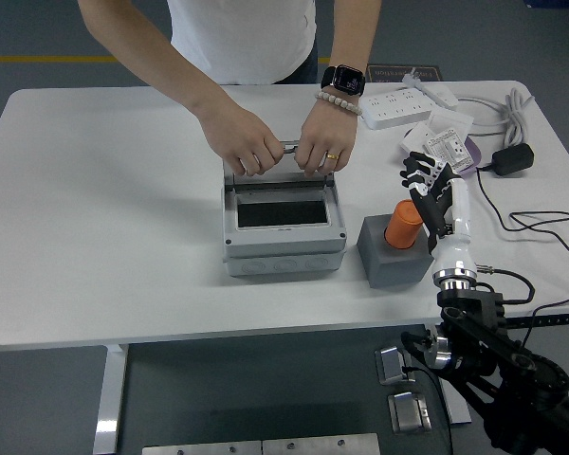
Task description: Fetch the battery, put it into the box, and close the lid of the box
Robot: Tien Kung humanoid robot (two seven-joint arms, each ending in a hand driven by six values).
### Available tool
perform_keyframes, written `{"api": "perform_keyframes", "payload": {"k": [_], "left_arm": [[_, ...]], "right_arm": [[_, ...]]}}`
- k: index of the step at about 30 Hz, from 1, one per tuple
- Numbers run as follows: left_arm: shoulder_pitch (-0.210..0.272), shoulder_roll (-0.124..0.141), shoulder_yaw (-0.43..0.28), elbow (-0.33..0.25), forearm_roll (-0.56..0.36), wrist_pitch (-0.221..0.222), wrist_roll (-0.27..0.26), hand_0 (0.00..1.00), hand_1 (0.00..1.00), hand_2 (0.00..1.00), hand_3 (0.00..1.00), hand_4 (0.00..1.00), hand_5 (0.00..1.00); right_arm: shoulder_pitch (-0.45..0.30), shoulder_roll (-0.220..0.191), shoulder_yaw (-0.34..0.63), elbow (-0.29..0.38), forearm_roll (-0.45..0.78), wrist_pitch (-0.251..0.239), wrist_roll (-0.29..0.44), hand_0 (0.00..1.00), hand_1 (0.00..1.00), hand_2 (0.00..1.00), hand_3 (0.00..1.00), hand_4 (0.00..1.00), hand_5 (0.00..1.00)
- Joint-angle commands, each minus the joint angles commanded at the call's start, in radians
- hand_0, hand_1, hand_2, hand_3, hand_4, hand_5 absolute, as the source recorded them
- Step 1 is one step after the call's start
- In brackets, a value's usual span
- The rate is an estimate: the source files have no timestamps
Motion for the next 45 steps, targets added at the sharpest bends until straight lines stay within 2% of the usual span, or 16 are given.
{"api": "perform_keyframes", "payload": {"k": [11, 20, 21, 27, 28, 33, 34, 39, 40, 45], "left_arm": [[-0.005, 0.000, 0.006, 0.000, 0.000, -0.001, -0.001, 0.642, 0.708, 0.623, 0.598, 0.603, 0.406], [-0.008, 0.000, 0.011, 0.000, -0.003, 0.001, -0.004, 0.641, 0.708, 0.623, 0.597, 0.602, 0.406], [-0.008, 0.000, 0.011, 0.000, -0.003, 0.001, -0.004, 0.639, 0.708, 0.620, 0.597, 0.601, 0.407], [-0.009, -0.001, 0.016, 0.000, -0.008, 0.004, -0.007, 0.639, 0.708, 0.620, 0.597, 0.601, 0.407], [-0.009, -0.001, 0.016, 0.000, -0.008, 0.004, -0.008, 0.638, 0.707, 0.621, 0.595, 0.599, 0.405], [-0.010, -0.001, 0.013, 0.000, -0.008, 0.005, -0.009, 0.638, 0.707, 0.621, 0.595, 0.599, 0.405], [-0.010, -0.001, 0.012, 0.000, -0.007, 0.005, -0.009, 0.638, 0.708, 0.620, 0.595, 0.597, 0.405], [-0.011, -0.001, 0.006, 0.000, -0.004, 0.006, -0.011, 0.638, 0.708, 0.620, 0.595, 0.597, 0.405], [-0.011, -0.001, 0.005, 0.000, -0.004, 0.007, -0.012, 0.639, 0.708, 0.621, 0.597, 0.595, 0.408], [-0.013, 0.000, 0.005, 0.000, -0.006, 0.008, -0.015, 0.639, 0.708, 0.621, 0.597, 0.595, 0.408]], "right_arm": [[0.010, 0.006, -0.053, -0.024, 0.001, 0.000, -0.017, 0.615, 0.614, 0.616, 0.626, 0.771, 0.444], [0.014, 0.004, -0.060, -0.053, -0.041, 0.000, -0.066, 0.614, 0.611, 0.608, 0.625, 0.750, 0.432], [0.014, 0.004, -0.060, -0.055, -0.045, 0.000, -0.070, 0.614, 0.618, 0.600, 0.625, 0.772, 0.366], [0.013, 0.002, -0.064, -0.065, -0.065, 0.000, -0.089, 0.614, 0.618, 0.600, 0.625, 0.772, 0.366], [0.013, 0.002, -0.065, -0.067, -0.068, 0.000, -0.092, 0.612, 0.620, 0.584, 0.616, 0.691, 0.185], [0.009, -0.004, -0.065, -0.072, -0.078, 0.000, -0.104, 0.612, 0.620, 0.584, 0.616, 0.691, 0.185], [0.009, -0.004, -0.065, -0.072, -0.079, 0.000, -0.105, 0.609, 0.618, 0.570, 0.605, 0.621, 0.156], [0.009, -0.006, -0.065, -0.073, -0.081, 0.000, -0.106, 0.609, 0.618, 0.570, 0.605, 0.621, 0.156], [0.009, -0.006, -0.065, -0.073, -0.080, 0.000, -0.106, 0.611, 0.603, 0.541, 0.588, 0.570, 0.151], [0.008, -0.007, -0.065, -0.070, -0.070, 0.000, -0.101, 0.611, 0.603, 0.541, 0.588, 0.570, 0.151]]}}
